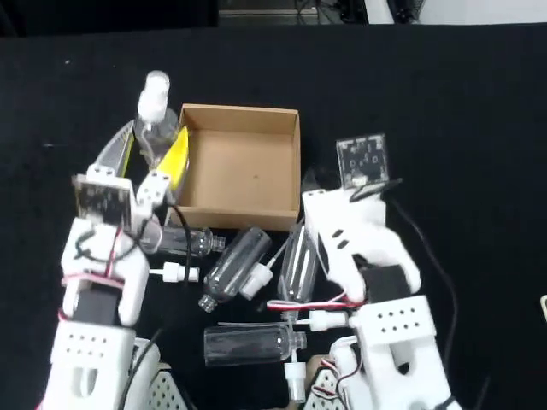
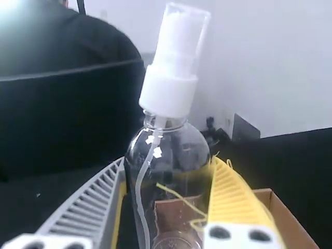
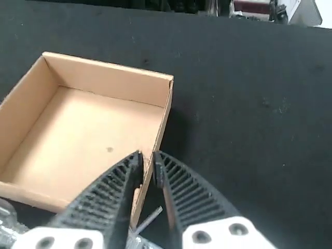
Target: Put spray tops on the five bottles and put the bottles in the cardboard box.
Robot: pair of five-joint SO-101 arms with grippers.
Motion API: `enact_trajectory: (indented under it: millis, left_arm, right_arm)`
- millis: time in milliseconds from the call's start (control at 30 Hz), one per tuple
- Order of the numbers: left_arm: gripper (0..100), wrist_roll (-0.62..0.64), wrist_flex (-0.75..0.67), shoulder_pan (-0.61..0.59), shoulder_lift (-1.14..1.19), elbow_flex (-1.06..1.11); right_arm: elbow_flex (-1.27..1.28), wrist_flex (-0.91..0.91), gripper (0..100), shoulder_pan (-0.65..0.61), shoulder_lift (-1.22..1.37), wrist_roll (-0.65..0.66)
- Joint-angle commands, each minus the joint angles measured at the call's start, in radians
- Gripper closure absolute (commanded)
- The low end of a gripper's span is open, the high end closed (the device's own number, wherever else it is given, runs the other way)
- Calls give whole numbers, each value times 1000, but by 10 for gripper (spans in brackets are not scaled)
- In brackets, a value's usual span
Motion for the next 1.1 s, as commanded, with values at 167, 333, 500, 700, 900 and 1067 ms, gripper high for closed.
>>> enact_trajectory:
  millis: [167,333,500,700,900,1067]
  left_arm:
    - [952,3,-40,-8,483,-266]
    - [952,3,-302,-2,664,-269]
    - [957,11,-559,13,848,-269]
    - [958,83,-859,4,1051,-280]
    - [958,137,-1079,5,1247,-323]
    - [958,137,-1082,-27,1413,-433]
  right_arm:
    - [119,-175,974,133,-85,-8]
    - [162,-259,973,137,-85,-8]
    - [168,-258,973,137,-85,-8]
    - [168,-256,973,135,-85,-8]
    - [168,-256,973,135,-85,-8]
    - [168,-256,973,135,-85,-8]
